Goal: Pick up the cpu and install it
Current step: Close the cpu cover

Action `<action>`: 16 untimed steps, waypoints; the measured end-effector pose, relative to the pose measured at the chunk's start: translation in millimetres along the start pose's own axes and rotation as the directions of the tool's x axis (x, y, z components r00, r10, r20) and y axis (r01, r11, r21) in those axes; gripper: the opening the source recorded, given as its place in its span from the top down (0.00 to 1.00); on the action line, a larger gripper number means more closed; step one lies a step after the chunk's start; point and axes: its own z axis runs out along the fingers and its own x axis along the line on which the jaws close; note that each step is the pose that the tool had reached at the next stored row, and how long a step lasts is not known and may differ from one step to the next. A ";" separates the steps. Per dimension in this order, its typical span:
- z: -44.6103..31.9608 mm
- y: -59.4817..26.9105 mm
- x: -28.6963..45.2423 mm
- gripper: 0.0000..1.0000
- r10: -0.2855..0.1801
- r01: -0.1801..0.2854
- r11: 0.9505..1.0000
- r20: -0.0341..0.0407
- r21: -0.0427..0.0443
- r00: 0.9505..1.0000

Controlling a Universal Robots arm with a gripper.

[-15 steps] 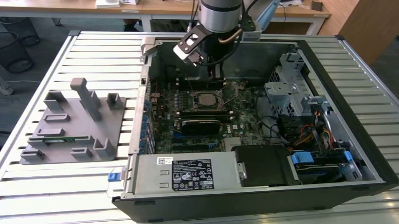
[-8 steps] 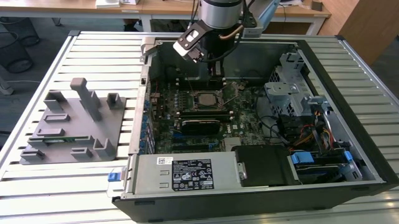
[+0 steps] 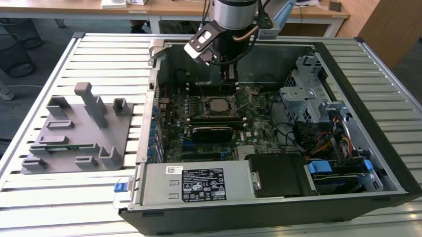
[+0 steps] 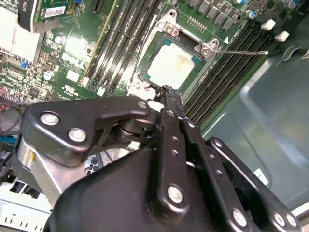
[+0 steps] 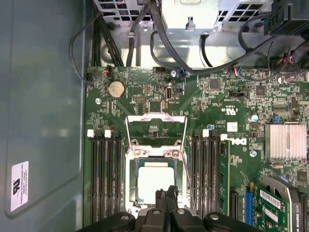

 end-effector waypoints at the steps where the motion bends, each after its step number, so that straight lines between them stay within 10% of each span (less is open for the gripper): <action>1: 0.2 0.9 0.0 0.89 0.000 0.000 1.000 0.000 0.001 1.000; 16: 0.7 15.9 0.1 0.89 0.000 0.000 1.000 0.000 0.001 1.000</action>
